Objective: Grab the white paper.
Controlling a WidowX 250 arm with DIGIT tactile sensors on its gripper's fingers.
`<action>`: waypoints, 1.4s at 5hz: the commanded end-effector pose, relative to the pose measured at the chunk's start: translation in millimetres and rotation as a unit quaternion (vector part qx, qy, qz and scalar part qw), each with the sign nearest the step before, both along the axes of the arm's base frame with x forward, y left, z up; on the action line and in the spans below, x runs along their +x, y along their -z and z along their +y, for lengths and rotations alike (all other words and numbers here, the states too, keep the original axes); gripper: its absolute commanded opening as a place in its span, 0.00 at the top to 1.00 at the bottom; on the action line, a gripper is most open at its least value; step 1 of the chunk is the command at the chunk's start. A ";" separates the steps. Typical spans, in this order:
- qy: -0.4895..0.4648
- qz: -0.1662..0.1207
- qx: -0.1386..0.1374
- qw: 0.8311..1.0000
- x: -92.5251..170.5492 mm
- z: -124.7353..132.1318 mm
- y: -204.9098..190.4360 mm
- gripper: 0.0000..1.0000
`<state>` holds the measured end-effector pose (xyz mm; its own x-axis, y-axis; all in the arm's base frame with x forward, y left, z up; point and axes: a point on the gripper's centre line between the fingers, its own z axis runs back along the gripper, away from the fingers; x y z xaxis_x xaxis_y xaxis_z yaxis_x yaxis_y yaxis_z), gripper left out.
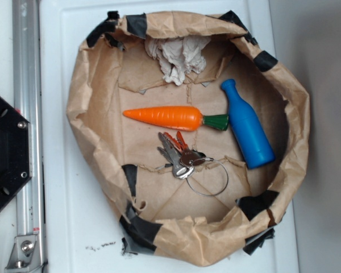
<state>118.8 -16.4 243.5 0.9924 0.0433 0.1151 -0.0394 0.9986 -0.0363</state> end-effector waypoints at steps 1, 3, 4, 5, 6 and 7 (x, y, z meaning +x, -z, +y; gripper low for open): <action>0.000 0.000 0.000 1.000 0.0 0.0 0.0 0.00; 0.162 0.017 0.064 0.985 93.4 11.6 51.0 0.00; 0.283 0.019 0.099 0.954 134.3 10.4 78.7 0.00; 0.404 0.059 0.152 0.900 161.2 16.7 120.1 0.00; 0.481 0.052 0.152 0.862 177.3 35.4 137.2 0.00; 0.514 0.065 0.188 0.834 175.0 55.3 164.2 0.00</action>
